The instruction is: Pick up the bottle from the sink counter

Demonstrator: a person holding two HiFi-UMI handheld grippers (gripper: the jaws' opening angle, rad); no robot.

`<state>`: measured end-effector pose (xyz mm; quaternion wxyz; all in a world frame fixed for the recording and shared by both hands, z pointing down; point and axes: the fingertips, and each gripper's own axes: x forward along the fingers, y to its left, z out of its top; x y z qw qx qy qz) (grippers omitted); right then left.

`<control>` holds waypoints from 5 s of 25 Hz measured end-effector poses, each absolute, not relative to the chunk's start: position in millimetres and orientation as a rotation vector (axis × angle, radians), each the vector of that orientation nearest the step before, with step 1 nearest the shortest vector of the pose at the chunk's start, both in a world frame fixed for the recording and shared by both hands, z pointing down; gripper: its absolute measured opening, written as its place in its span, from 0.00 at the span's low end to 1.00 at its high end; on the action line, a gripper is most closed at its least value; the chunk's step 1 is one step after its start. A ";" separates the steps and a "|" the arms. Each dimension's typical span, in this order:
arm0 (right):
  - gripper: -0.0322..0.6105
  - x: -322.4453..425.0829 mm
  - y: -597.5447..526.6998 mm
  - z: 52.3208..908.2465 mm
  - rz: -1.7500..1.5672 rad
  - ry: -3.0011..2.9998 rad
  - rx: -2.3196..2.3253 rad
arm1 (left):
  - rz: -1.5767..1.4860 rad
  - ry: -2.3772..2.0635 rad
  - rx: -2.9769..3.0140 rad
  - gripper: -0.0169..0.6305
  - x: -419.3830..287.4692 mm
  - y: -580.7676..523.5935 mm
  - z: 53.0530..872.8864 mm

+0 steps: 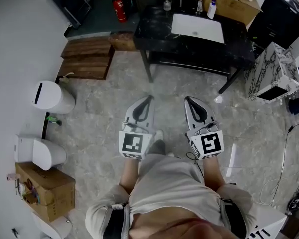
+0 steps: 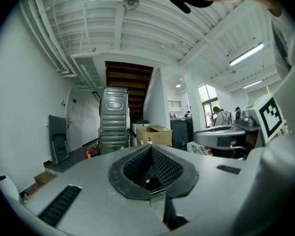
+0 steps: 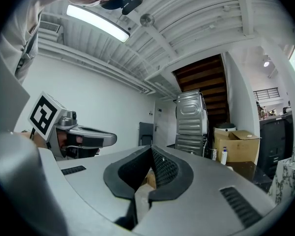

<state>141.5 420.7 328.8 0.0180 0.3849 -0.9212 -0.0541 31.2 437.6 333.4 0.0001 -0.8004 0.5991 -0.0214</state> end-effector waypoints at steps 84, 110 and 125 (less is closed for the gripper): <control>0.05 78.0 68.6 344.0 -0.065 -2.862 1.135 | -0.127 1.906 -2.527 0.03 -22.4 90.0 340.7; 0.05 35.3 -46.0 349.0 -0.048 -2.795 1.240 | -0.124 1.792 -2.622 0.03 -61.8 -32.6 350.0; 0.05 9.0 -93.3 347.0 -0.055 -2.739 1.351 | -0.106 1.687 -2.671 0.03 -89.3 -89.5 347.0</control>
